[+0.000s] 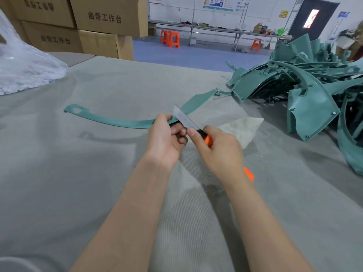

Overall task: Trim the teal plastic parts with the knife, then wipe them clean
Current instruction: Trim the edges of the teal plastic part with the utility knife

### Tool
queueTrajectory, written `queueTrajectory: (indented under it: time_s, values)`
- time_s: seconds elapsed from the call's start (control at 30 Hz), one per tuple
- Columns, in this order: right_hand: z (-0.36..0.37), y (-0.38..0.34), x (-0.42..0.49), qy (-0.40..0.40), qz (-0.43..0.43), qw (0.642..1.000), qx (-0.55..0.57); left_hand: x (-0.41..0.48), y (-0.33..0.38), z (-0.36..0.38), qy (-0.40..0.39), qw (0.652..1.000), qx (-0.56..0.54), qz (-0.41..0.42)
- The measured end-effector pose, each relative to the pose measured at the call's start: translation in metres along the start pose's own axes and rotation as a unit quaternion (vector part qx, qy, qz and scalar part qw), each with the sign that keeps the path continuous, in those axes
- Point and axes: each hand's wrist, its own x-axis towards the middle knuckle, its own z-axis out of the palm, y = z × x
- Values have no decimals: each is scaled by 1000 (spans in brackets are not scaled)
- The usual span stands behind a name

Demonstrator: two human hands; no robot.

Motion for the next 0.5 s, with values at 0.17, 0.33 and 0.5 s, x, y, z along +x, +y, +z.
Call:
queueTrajectory:
  time_s: [0.17,0.33,0.5]
  values:
    - [1,1,0,2,2,1000,-12,1,-1,-1,-4,1000,8,3]
    - [-5,12,5,39,64,997,-6,0,-3,0,-2,999,32,10]
    - [-5,16,7,45,81,996,-20,-1,-4,0,9,999,36,12]
